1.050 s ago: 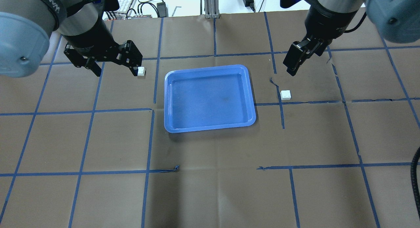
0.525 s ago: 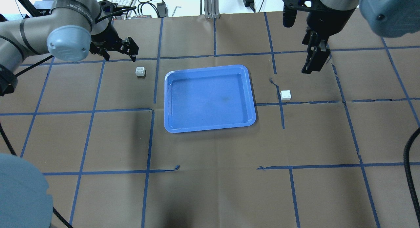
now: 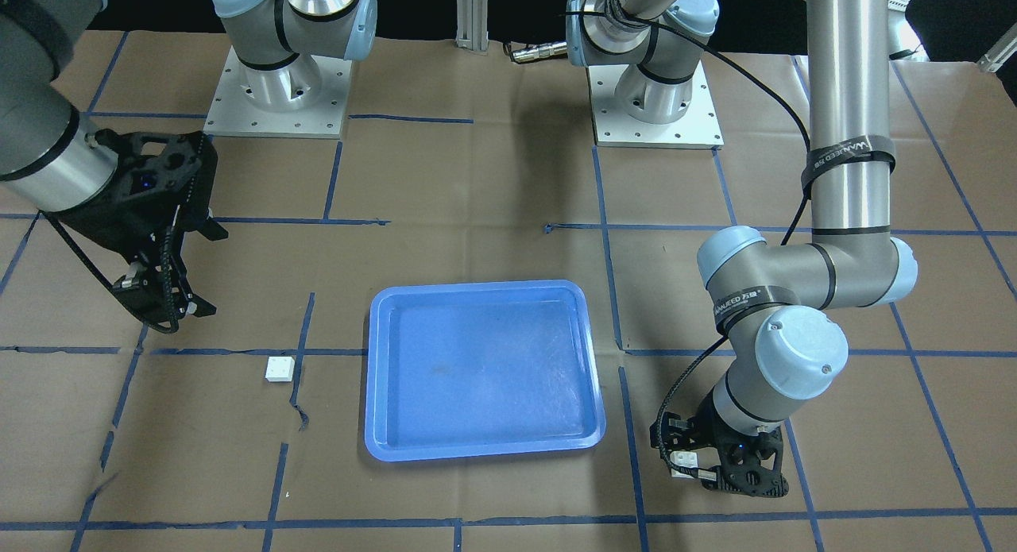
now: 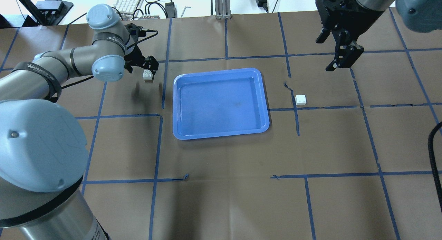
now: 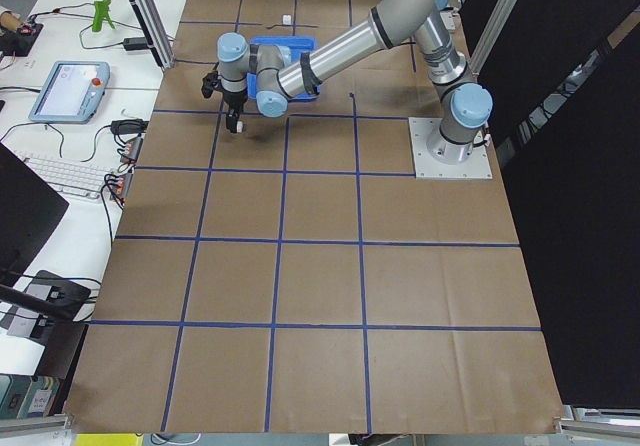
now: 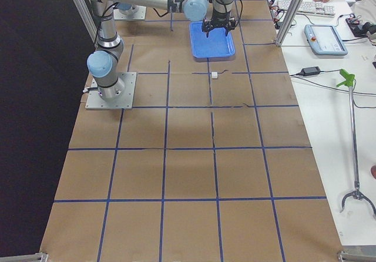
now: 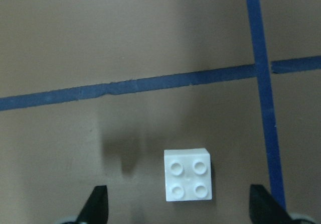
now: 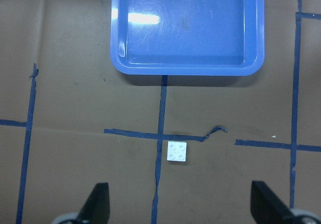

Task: Assemble white blocks and place on blue tray

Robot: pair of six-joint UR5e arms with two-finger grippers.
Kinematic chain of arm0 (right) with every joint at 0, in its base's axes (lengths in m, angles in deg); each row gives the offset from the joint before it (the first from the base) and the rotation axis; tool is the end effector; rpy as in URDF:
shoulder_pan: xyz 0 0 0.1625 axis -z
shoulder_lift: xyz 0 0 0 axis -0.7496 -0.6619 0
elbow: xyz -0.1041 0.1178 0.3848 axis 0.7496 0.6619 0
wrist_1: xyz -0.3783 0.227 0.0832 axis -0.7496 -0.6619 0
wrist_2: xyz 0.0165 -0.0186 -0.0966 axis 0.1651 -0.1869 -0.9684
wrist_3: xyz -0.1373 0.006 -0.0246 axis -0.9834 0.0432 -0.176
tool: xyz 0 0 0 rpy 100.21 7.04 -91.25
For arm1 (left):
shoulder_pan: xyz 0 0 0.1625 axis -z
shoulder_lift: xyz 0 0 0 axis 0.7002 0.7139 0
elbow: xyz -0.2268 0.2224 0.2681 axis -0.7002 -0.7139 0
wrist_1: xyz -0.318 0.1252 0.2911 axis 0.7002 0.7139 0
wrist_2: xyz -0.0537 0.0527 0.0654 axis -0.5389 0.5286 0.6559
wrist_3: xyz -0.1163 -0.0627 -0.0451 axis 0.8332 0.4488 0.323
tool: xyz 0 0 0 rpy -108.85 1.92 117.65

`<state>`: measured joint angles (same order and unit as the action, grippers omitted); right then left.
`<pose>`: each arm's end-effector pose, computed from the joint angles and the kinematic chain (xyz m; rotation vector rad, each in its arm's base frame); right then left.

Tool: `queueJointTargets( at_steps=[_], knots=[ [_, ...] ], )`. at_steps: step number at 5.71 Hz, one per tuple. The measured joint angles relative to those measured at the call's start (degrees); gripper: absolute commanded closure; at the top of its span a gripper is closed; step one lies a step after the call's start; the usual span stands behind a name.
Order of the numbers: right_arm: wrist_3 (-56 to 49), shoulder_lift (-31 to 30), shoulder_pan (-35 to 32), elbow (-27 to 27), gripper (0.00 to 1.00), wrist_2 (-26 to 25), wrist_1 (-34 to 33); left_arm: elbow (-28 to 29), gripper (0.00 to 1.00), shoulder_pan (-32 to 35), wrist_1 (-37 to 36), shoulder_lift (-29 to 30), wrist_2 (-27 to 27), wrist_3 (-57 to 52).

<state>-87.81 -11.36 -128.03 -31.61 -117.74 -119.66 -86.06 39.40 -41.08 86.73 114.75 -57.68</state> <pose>0.0638 -0.6113 0.3616 -2.1166 1.9733 -0.3019 -0.0573 -0.7252 0.1198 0.2032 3.1169 -0.1991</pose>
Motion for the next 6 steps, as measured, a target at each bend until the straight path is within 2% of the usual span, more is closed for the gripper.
queueJointTargets(
  at_steps=[1, 2, 3, 5, 6],
  knots=[
    [-3.2, 1.32, 3.47, -3.62, 0.0, 6.68, -0.72, -0.45, 0.6, 0.0, -0.61, 0.6, -0.02, -0.16],
    [-5.94, 2.1, 6.44, -8.56, 0.0, 12.53, -3.38, -0.64, 0.86, 0.0, -0.77, 0.76, -0.06, -0.26],
    [-7.63, 3.27, 8.81, -13.77, 0.0, 17.5, -8.58, -0.69, 0.98, 0.0, -0.81, 0.79, -0.1, -0.35],
    [-11.39, 8.45, 11.93, -21.12, 0.0, 23.82, -20.34, -0.71, 0.98, 0.25, -0.83, -0.17, -0.14, -1.07],
    [-15.34, 11.31, 12.39, -22.28, 0.0, 25.13, -22.3, -1.18, 0.98, 1.98, -0.39, -2.59, -0.24, -2.88]
  ],
)
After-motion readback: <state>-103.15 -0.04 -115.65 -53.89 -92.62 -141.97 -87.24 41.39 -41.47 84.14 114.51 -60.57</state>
